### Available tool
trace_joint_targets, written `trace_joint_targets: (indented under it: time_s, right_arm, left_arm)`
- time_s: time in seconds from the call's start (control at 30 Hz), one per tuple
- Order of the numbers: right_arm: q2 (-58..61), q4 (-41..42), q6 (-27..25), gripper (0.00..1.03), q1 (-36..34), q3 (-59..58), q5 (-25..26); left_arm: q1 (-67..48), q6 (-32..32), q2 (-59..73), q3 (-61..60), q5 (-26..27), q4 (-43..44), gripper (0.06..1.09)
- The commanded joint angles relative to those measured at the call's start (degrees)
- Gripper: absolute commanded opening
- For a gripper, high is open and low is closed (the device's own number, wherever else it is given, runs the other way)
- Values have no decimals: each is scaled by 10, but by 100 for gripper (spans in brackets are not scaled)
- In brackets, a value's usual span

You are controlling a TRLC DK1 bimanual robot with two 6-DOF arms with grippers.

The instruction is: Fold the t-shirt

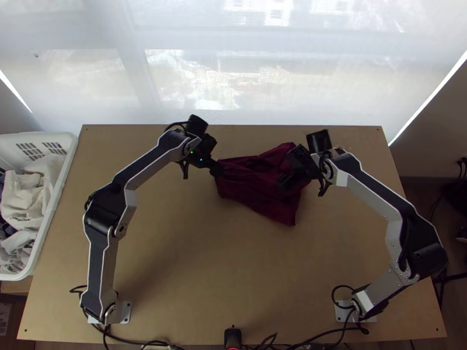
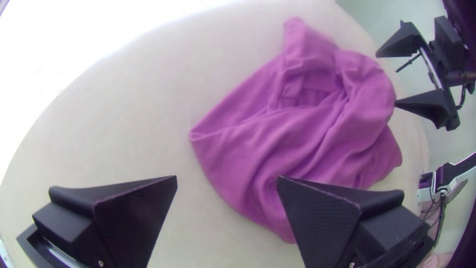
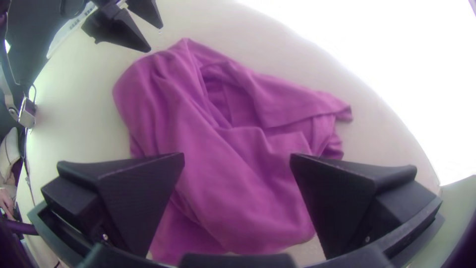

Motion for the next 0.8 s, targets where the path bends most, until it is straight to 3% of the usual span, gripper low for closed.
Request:
trace_joint_targets:
  time_s: [0.0, 0.23, 0.47, 0.77]
  right_arm:
    - [-41, 10, -11, 99, 16, 33, -1]
    - [-36, 23, -10, 99, 81, 28, 4]
    - [17, 77, 3, 99, 139, 36, 51]
    - [143, 105, 12, 99, 154, 83, 58]
  left_arm:
    - [-1, -2, -68, 1, 2, -10, 104]
    - [17, -12, -168, -40, -6, -22, 104]
    - [91, -1, -287, -143, -6, -23, 104]
    - [188, -1, -419, -268, -6, -32, 104]
